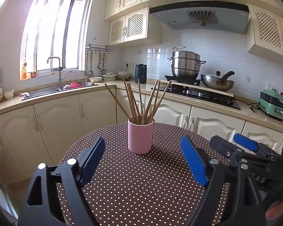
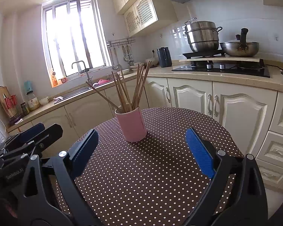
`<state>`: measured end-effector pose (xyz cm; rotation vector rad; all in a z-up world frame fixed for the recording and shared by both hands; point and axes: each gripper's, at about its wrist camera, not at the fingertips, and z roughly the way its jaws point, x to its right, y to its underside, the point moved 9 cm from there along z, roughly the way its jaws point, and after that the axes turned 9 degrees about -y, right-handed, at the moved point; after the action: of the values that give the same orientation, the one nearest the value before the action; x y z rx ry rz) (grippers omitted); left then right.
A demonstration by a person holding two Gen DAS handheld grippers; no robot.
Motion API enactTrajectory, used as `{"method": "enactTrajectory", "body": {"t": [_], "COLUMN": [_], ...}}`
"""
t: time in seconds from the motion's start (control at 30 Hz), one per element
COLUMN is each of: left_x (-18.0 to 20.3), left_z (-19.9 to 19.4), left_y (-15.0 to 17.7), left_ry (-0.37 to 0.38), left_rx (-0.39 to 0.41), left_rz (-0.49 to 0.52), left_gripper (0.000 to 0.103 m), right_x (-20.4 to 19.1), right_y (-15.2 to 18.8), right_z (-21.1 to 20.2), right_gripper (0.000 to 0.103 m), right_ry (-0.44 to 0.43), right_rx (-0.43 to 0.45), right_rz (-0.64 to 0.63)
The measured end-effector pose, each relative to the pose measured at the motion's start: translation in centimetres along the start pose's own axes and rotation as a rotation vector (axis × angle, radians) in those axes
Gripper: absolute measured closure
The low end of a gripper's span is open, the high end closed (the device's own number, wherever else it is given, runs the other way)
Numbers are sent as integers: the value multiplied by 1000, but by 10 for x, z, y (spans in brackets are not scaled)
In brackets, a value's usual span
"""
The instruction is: Organize utensils
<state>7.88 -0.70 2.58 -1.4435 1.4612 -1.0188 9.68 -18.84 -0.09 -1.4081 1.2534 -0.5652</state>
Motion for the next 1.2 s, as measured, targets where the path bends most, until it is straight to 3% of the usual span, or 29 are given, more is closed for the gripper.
{"method": "enactTrajectory", "body": {"t": [1.2], "left_x": [-1], "left_z": [19], "left_y": [8], "left_ry": [6], "left_rx": [-41], "left_rz": [-2], "left_gripper": [21], "right_x": [10], "right_y": [4], "right_z": [18], "right_gripper": [11], "right_ry": [-5], "right_rx": [-44], "right_rz": [31]}}
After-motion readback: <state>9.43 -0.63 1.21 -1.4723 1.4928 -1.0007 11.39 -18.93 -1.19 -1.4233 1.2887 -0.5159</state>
